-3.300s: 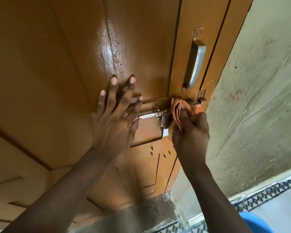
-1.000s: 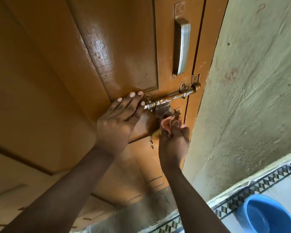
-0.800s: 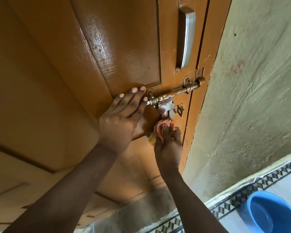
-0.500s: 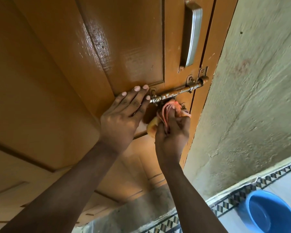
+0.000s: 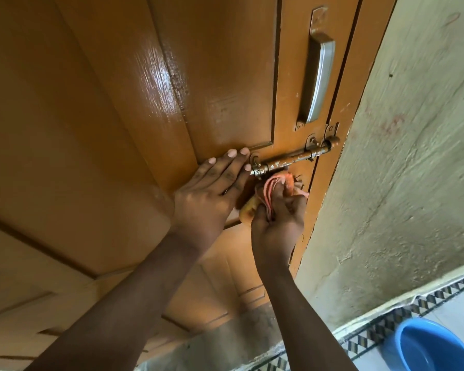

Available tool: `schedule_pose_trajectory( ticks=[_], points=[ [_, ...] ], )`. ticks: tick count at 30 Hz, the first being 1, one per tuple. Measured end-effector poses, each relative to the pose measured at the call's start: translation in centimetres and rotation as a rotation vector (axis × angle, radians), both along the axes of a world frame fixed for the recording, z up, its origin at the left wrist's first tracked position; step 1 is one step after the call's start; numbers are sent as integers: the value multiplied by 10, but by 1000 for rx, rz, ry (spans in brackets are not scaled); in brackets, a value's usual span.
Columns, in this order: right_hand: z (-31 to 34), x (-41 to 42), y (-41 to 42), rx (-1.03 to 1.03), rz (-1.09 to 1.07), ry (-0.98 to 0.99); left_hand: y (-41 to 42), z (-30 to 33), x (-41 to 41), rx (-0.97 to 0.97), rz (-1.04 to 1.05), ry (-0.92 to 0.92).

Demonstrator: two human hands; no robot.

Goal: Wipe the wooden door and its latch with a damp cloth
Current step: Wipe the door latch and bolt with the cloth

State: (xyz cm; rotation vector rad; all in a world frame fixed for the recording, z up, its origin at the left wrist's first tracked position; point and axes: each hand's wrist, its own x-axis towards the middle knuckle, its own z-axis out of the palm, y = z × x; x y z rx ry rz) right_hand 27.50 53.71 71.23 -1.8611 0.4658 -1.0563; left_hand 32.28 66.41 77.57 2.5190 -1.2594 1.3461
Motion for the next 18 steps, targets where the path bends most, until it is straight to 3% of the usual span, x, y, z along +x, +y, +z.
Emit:
schedule_pose_trajectory(
  ticks=[3,5,9,11,13,16,18],
  points=[
    [-16,-7,-10,181,43,182,-1,2,-1,-1,13,6],
    [-21,-13,-16,135,25,244,0,3,-1,4,6,9],
    [1,-15,-13,-26,-32,-13,1,3,-1,30,5,32],
    [1,-10,-10,-149,-15,-40,1,2,-1,32,2,39],
    [-11,-6,-8,-141,45,28,0,3,-2,31,14,34],
    [-24,-14,-10,121,111,242,-1,5,-5,19,15,49],
    [-28,-26,-19,168,135,380,-1,9,-7,24,14,87]
  ],
)
